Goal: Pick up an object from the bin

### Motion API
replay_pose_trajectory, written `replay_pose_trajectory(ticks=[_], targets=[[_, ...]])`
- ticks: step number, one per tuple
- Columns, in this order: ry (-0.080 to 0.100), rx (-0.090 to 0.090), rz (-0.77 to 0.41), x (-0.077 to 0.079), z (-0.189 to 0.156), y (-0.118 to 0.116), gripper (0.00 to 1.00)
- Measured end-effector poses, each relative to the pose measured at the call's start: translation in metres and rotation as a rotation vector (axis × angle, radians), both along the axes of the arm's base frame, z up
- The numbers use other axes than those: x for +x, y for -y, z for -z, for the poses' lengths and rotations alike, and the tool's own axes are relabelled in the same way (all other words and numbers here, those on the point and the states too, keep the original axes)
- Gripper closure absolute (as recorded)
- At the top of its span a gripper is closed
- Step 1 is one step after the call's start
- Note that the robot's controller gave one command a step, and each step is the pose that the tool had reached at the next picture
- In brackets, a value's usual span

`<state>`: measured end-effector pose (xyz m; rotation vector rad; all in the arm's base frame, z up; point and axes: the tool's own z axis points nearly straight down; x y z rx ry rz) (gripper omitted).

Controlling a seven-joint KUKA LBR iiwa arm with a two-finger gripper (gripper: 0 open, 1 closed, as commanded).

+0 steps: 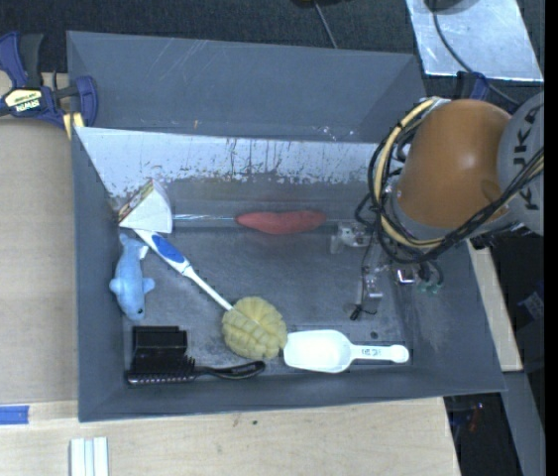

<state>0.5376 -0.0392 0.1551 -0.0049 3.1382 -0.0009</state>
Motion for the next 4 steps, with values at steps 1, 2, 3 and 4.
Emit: replay_pose_trajectory(ticks=[1,2,3,4], targets=[[0.000,0.000,0.000,0.000,0.000,0.000,0.00],[-0.005,0.000,-0.363,-0.033,0.072,-0.005,0.00],[0.004,0.000,-0.005,-0.006,0.064,-0.027,1.00],[0.004,-0.001,-0.006,-0.006,0.064,-0.027,1.00]])
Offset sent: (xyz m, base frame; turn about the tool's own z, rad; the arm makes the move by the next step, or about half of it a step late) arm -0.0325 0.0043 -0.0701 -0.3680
